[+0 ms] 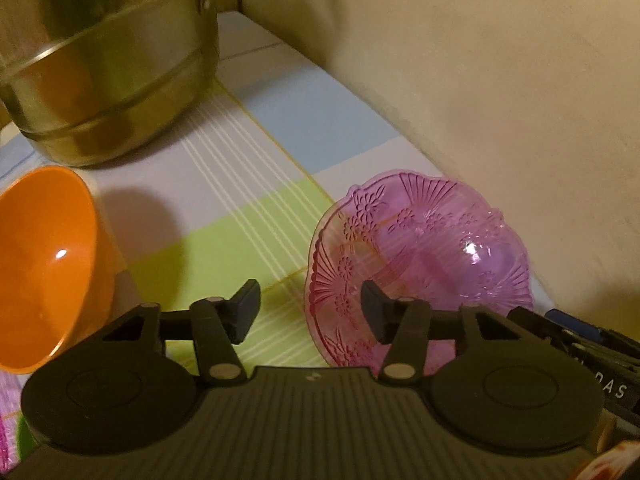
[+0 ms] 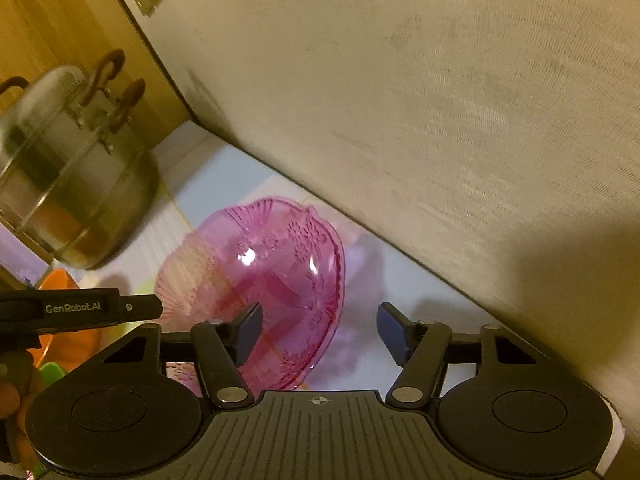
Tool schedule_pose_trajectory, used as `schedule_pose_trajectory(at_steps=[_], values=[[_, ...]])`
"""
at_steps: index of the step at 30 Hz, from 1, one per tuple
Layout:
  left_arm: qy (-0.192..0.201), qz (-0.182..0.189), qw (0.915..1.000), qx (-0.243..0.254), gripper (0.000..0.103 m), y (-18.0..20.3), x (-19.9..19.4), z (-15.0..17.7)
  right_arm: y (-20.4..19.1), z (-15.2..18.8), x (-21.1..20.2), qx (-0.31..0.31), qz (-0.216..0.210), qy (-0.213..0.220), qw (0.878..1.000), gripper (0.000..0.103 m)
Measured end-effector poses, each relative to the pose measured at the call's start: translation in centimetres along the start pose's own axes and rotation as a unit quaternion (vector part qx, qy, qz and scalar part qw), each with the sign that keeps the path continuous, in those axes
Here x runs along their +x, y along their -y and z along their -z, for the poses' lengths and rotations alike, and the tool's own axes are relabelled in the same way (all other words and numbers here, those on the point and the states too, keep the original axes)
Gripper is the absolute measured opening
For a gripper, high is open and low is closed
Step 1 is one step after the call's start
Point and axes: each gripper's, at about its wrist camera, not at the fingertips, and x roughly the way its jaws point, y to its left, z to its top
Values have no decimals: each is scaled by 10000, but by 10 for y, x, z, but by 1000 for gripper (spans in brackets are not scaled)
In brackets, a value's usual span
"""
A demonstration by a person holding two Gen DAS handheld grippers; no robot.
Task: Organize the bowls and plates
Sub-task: 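Close the left gripper on the dish rim while the right gripper closes beside it, then lift the pink dish with both grippers and carry it toward the other pink dishes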
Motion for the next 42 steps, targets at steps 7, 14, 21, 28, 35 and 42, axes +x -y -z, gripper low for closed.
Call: schedule_pose_trajectory(at_steps=[7,14,21,28,35,42], values=[[-82,-74,9999,40,31,1,15,0,6,-1,16,43,21,-251,9997,50],[-113,2,9999,-3,15,2,20,-1,4,-3,25,-17,62,-374,9993,26],[25,-27,9999,127,12,10,9,-3,-1,-2,20,-104,166,-301,9994,13],[174,-15,9998,80,12,9,-18,1,-3,-1,-7,-60,-26,-93,9999,13],[465,-90,9989,-38,12,4,-75,19,-20,4,-52,-267,-262,175,9991,13],[785,-258,9959,-377,13,-11,-142,46,-55,17,-108,-640,-560,402,9956,13]])
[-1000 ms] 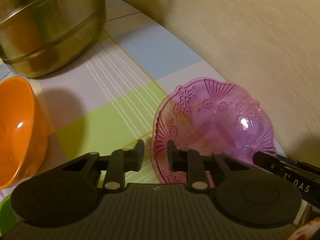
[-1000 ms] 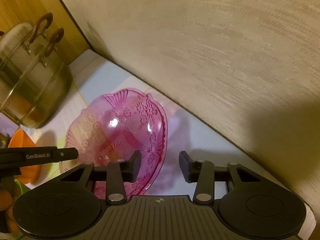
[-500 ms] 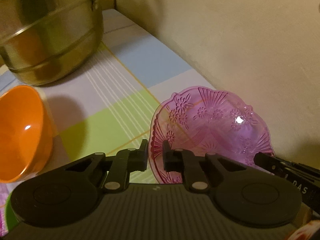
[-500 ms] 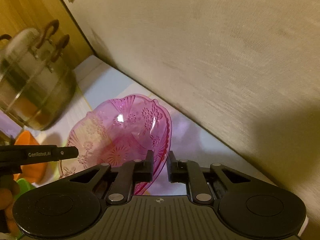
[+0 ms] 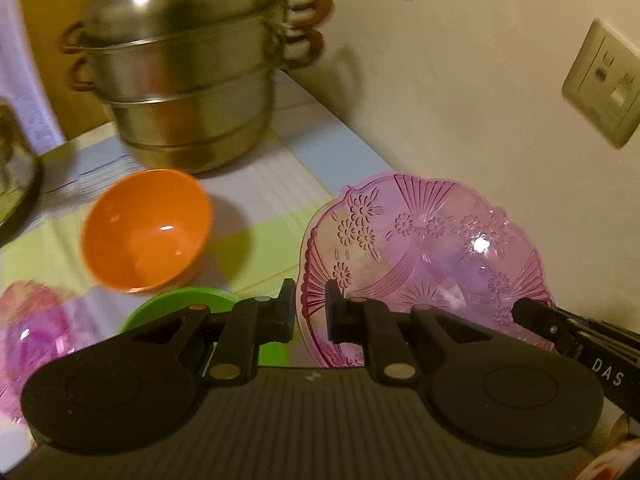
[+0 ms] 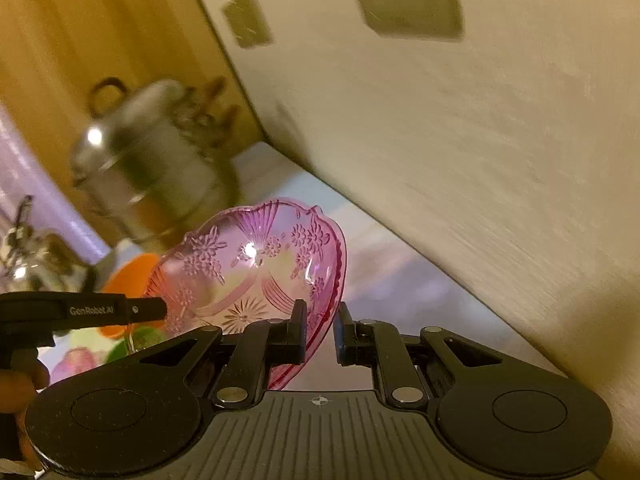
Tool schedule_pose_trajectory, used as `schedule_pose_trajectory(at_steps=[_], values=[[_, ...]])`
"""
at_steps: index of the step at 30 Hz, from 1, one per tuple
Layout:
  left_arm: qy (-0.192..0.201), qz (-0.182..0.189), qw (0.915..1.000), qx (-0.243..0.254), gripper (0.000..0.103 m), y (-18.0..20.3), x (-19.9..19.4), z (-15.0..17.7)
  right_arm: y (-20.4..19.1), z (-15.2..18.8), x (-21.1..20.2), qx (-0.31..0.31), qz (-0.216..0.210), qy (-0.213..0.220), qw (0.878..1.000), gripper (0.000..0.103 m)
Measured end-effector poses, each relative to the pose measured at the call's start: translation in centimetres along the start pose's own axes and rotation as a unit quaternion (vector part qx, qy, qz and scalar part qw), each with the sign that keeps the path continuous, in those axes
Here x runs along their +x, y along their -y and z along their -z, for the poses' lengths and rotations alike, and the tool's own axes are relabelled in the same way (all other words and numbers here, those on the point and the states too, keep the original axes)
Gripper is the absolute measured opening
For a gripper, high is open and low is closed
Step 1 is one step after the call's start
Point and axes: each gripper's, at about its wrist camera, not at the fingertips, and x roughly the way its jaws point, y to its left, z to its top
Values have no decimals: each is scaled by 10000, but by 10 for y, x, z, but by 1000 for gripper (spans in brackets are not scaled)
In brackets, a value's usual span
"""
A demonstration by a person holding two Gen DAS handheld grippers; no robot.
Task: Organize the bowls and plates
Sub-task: 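Lift the pink dish with both grippers and carry it toward the other pink dishes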
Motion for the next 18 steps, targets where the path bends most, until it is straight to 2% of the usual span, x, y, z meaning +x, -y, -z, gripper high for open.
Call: schedule_pose_trajectory(at_steps=[10,18], values=[[390,-330,9970,-584,12,-59,-89,31,-71,14,-50,-504,-551,124,9971,13],[612,-643,9902,-1080,13,-104,-146,62,-129,31,-70,-936,-992,124,9906,13]])
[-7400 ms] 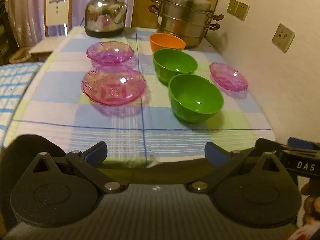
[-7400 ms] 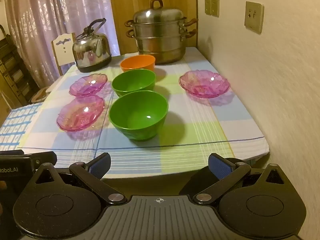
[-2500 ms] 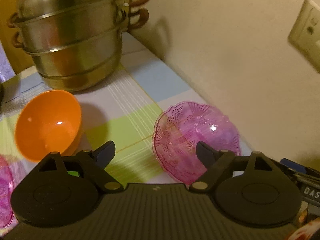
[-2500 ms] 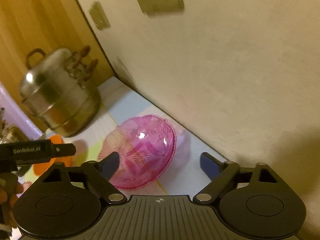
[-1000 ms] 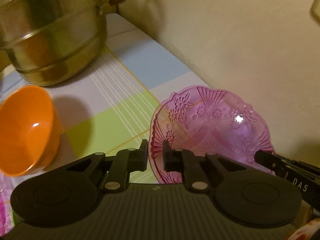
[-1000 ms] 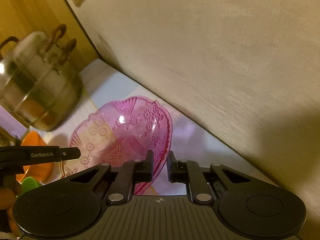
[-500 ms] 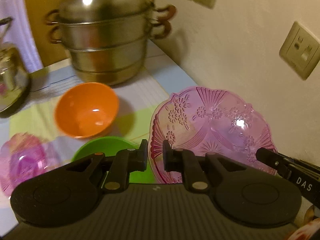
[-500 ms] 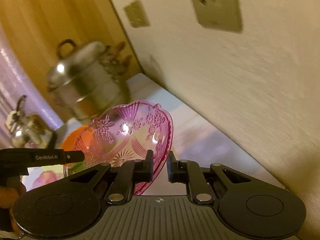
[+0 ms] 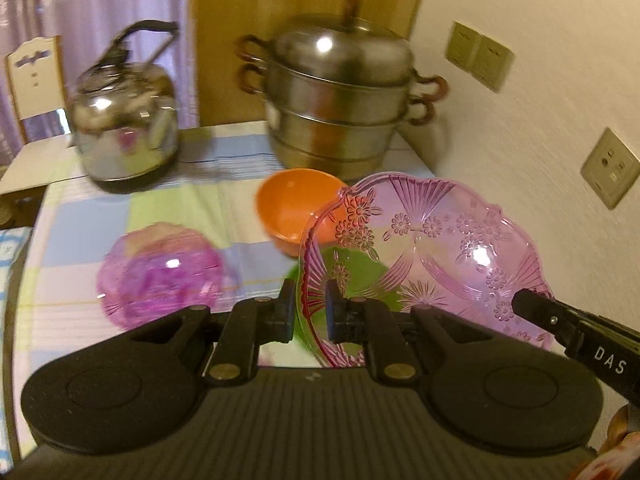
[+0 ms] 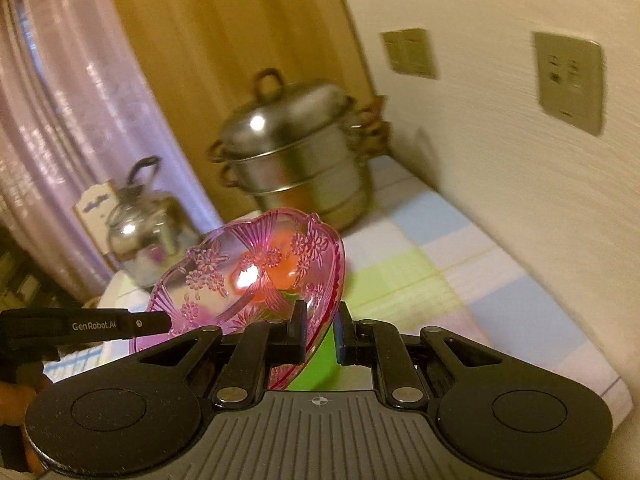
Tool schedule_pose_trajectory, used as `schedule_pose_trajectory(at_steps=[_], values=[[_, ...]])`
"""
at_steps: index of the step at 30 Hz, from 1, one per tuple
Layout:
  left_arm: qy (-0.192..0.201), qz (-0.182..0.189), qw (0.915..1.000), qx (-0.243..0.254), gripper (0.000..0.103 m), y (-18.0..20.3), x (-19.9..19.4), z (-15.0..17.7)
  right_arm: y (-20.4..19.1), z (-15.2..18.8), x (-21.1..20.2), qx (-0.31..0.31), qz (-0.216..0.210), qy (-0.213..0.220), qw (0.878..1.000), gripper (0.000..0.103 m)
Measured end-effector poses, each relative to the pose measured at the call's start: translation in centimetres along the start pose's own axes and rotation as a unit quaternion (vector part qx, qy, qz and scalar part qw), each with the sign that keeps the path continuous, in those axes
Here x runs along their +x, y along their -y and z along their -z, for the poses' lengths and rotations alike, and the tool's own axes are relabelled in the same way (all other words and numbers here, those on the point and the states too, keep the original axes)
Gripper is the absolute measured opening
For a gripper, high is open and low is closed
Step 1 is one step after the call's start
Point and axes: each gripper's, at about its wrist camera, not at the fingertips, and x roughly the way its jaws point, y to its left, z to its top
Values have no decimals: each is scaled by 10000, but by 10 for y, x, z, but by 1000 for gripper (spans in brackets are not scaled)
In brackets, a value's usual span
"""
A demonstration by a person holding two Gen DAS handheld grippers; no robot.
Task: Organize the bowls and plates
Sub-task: 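Lift the pink dish with both grippers and carry it toward the other pink dishes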
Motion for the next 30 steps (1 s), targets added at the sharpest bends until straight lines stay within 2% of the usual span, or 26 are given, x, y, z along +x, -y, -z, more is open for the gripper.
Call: schedule_pose_trajectory(at_steps=[9,16,22,30], values=[[228,-335,9979,-514,12,-58,-46,21,-56,13,-1,-399,-491,-83,9980,13],[374,-559,9938,-884,12,-101,-55,31,-94,23,15,-771,-783,-190,9938,13],[466,-775,9898,-1098,12,-138,-37,39,-117,33,59,-1001,-939,-382,9898,13],[527,-939,9850,-1349,12,-177,19,41,-134,46,143,-1344,-1038,-679,9831,13]])
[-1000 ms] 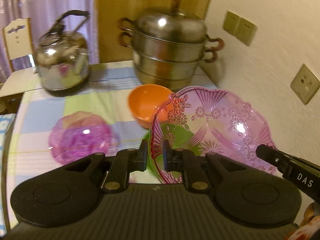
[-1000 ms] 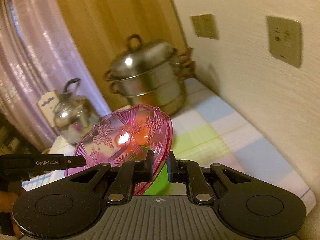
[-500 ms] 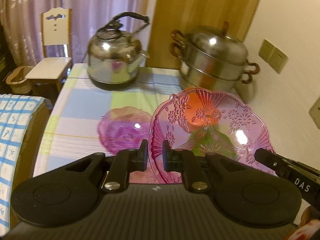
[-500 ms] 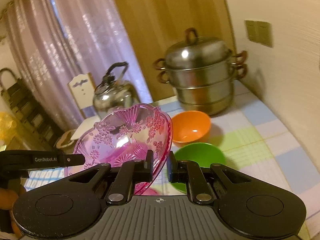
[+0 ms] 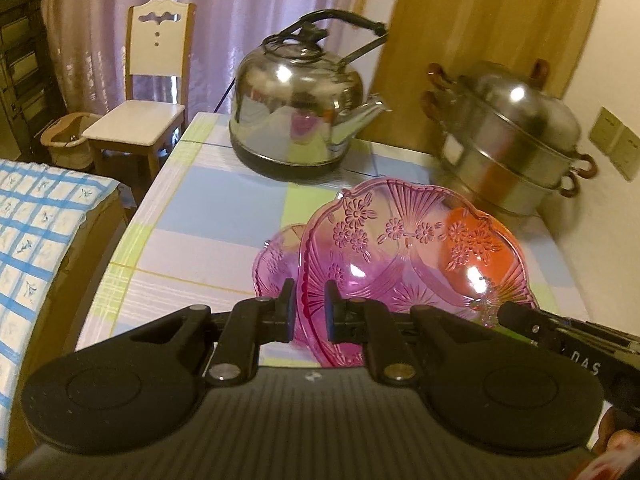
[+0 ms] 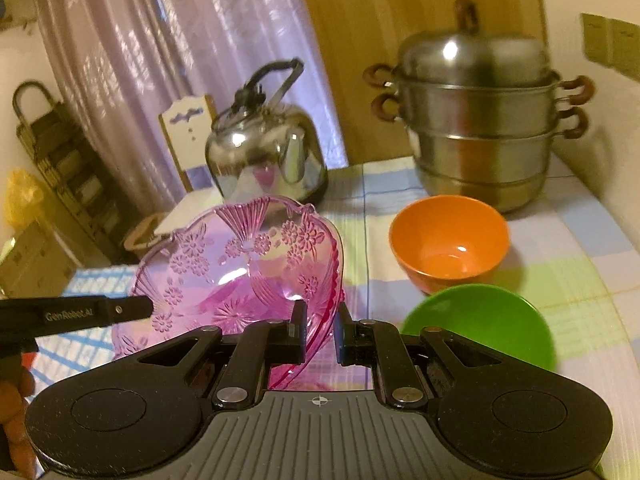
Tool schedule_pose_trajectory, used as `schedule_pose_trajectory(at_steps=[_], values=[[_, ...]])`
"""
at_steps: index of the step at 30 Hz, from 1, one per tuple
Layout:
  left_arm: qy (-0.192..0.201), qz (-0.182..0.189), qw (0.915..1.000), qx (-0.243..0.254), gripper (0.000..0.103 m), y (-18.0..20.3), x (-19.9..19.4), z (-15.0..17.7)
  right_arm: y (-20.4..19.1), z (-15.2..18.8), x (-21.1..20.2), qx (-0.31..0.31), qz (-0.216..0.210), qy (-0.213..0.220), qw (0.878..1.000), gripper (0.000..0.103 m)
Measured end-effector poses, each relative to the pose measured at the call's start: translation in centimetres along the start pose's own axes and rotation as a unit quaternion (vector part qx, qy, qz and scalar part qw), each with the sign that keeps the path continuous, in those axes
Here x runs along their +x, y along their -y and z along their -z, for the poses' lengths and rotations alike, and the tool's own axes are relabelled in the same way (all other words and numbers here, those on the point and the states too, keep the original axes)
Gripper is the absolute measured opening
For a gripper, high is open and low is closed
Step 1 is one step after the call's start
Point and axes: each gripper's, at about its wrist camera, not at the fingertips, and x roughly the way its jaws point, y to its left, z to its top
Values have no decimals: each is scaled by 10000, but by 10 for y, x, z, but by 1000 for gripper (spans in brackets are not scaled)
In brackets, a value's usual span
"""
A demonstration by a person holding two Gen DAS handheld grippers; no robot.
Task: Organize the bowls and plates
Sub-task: 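Lift the pink dish with both grippers and carry it toward the other pink dishes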
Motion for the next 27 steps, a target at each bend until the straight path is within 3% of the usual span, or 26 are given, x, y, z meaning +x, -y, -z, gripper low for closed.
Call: schedule_pose_trajectory(at_steps=[13,22,27], values=[[-15,-163,9996,-212,12,-21,82,-7,13,-8,99,-384,91,-429,9983,14],[-232,-180,9987,-425,11,-29,118,-1,13,-11,134,-728,155,-634,9952,14],[-321,-285,9986,-293,11,-28,129,5,19,-4,146,-901,138,-767,9929,15]])
